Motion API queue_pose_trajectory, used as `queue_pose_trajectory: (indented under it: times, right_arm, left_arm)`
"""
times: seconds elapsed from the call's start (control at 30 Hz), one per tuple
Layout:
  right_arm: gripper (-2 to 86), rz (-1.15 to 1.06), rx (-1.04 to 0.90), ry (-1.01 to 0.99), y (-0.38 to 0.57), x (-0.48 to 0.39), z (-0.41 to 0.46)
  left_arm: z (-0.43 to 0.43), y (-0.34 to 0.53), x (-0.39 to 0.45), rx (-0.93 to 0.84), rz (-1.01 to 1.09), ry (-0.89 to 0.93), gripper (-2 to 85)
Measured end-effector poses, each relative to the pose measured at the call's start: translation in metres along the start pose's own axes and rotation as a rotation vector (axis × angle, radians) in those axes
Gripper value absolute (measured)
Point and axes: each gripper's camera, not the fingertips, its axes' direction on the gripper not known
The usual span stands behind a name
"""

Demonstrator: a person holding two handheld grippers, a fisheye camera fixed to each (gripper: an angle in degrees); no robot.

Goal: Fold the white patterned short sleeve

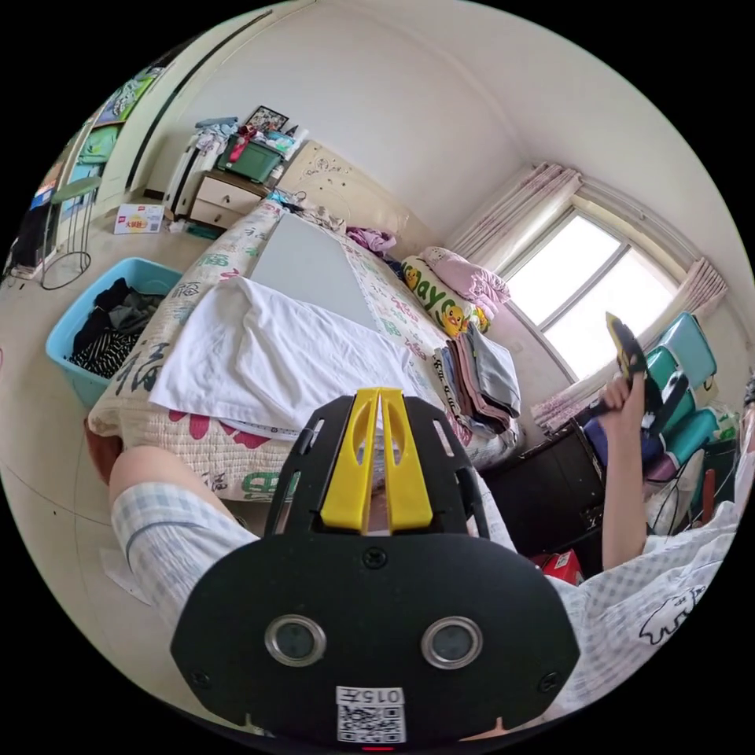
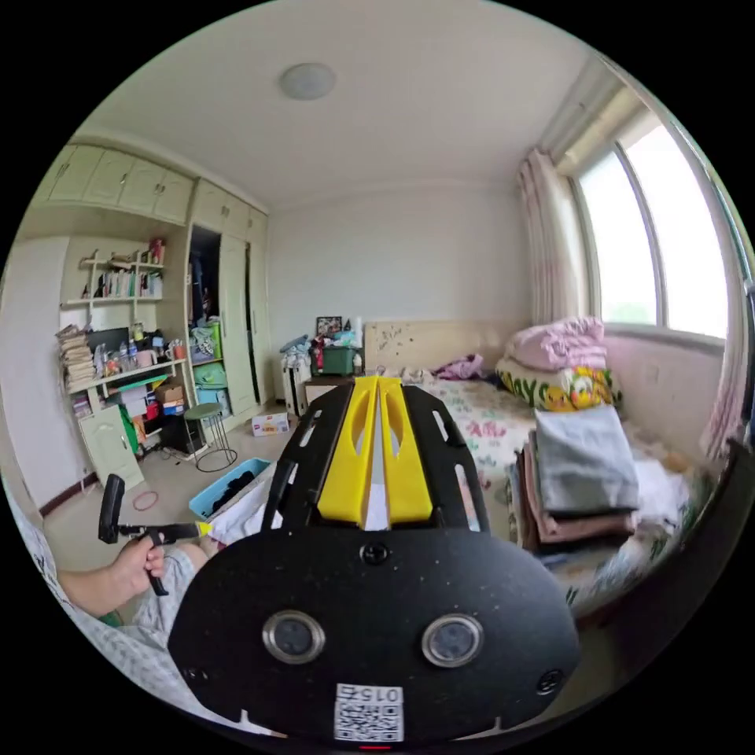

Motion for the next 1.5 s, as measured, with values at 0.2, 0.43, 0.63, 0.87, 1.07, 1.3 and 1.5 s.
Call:
queue_pose_trajectory:
  times: [0.2,0.43,0.63,0.87,1.07,1.3,1.5]
  right_arm:
    - [0.2,0.17,-0.195,-0.03,0.085,0.039,-0.051]
    - [7.0,0.128,-0.175,-0.084,0.075,0.039,-0.104]
    - [12.0,0.148,-0.128,-0.119,0.057,0.023,-0.119]
    - [19.5,0.102,-0.054,-0.103,0.053,-0.028,-0.13]
    - [27.6,0.041,0.09,-0.077,0.055,-0.071,-0.151]
    - [32.1,-0.008,0.092,-0.144,0.045,-0.109,-0.137]
    - [33.9,0.032,0.026,-0.21,0.051,-0.145,-0.069]
  left_arm:
    - [-0.018,0.029,0.044,0.017,0.053,-0.039,0.3]
    - [-0.024,0.056,0.09,0.032,0.143,-0.113,6.5]
    - [-0.037,0.068,0.103,0.045,0.149,-0.106,9.5]
    - [-0.071,0.089,0.113,0.194,0.219,-0.214,17.4]
    - [-0.094,0.108,0.138,0.397,0.412,-0.332,27.1]
    - [-0.104,0.1,0.131,0.432,0.421,-0.229,33.5]
    - [-0.099,0.075,0.101,0.418,0.447,-0.191,35.7]
